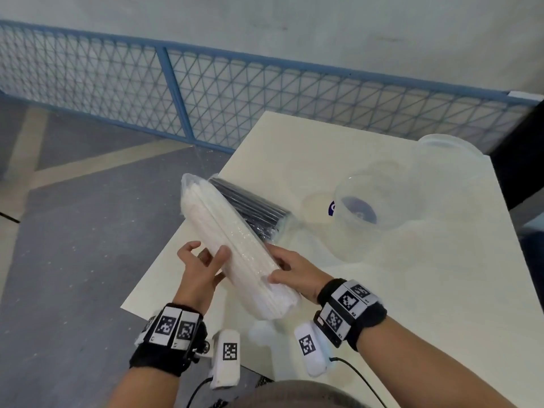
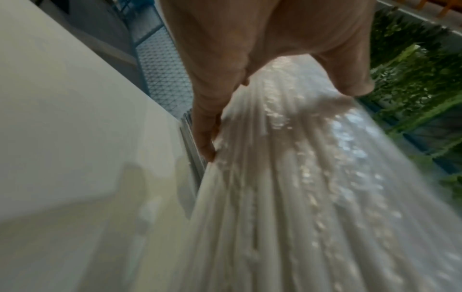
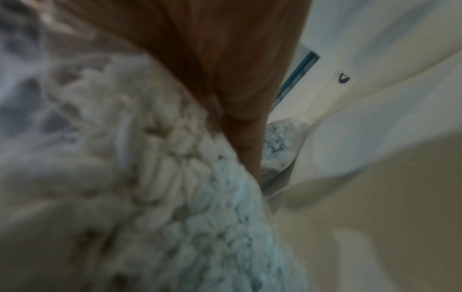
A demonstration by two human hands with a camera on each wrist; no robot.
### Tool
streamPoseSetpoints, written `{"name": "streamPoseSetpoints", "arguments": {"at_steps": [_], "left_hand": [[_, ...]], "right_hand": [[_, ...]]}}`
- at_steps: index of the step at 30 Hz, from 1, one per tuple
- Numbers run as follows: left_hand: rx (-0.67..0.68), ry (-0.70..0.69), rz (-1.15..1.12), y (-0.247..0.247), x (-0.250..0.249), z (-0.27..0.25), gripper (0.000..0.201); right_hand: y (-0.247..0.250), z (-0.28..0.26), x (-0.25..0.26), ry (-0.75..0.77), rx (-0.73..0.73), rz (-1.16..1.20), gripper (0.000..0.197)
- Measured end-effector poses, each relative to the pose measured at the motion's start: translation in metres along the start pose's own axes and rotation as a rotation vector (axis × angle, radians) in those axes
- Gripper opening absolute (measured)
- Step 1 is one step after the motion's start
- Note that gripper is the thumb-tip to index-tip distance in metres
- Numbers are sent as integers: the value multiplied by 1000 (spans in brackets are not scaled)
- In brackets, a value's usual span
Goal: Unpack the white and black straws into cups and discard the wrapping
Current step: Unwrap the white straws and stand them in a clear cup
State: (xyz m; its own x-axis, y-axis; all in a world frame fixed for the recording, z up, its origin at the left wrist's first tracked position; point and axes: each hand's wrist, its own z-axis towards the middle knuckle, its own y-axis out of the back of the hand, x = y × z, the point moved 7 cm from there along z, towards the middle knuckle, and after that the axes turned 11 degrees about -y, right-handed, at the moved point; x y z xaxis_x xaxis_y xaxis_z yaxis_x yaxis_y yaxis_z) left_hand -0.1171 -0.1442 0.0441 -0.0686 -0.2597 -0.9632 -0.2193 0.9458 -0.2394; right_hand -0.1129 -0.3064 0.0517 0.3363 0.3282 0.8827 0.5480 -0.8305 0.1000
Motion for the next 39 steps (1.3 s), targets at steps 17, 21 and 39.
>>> {"name": "streamPoseSetpoints", "arguments": {"at_steps": [17,21,39], "left_hand": [[442,-8,81,-101,-20,36,99],[564,51,122,-106,-11,29,113],[900,-155,383,-178,-23,-3,73]], "right_hand": [[61,-45,-7,-12,-132,285,59],[63,-55,-19,-69,-153,297,64],[119,-163,-1,269,-1136,305,62]]}}
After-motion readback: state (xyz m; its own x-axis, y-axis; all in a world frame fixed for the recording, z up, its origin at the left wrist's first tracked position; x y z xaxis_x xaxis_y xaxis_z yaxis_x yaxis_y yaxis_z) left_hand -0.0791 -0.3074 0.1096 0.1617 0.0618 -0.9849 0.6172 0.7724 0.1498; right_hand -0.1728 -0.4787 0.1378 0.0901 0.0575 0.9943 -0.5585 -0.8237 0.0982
